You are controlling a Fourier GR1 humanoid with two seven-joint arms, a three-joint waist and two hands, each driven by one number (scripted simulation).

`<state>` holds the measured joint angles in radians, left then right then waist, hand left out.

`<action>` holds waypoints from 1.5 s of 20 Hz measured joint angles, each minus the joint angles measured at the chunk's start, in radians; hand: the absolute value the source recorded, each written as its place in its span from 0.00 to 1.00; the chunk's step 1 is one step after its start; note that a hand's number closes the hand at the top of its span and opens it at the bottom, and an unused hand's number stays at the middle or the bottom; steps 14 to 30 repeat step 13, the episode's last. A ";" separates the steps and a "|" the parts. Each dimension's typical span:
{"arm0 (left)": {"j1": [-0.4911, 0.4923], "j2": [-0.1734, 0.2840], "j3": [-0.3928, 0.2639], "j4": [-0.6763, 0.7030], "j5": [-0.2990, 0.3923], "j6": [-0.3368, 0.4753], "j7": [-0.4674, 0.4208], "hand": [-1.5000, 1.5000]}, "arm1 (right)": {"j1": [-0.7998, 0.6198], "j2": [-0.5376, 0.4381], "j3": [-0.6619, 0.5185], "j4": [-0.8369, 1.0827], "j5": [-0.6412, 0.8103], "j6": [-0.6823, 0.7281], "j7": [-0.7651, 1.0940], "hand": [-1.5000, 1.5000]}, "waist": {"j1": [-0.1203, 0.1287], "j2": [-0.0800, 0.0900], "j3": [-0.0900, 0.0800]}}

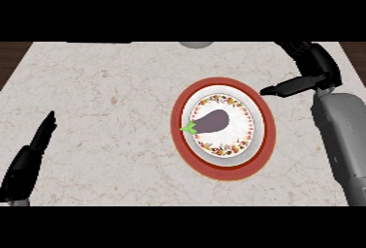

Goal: Pick the eggplant from the plate and place it in the plate

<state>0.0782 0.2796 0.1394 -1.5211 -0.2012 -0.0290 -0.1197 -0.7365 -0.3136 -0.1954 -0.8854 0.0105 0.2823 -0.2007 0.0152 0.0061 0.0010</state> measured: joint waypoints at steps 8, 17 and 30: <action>-0.026 -0.018 -0.012 0.035 -0.019 0.007 -0.023 0.50 | -0.062 -0.193 -0.082 0.321 0.006 0.180 -0.300 0.00 | 0.019 0.009 0.001; -0.036 -0.032 -0.031 0.026 -0.033 0.007 -0.009 0.50 | -0.120 -0.265 -0.089 0.478 0.049 0.203 -0.404 0.00 | 0.031 0.013 0.002; -0.036 -0.032 -0.031 0.026 -0.033 0.007 -0.009 0.50 | -0.120 -0.265 -0.089 0.478 0.049 0.203 -0.404 0.00 | 0.031 0.013 0.002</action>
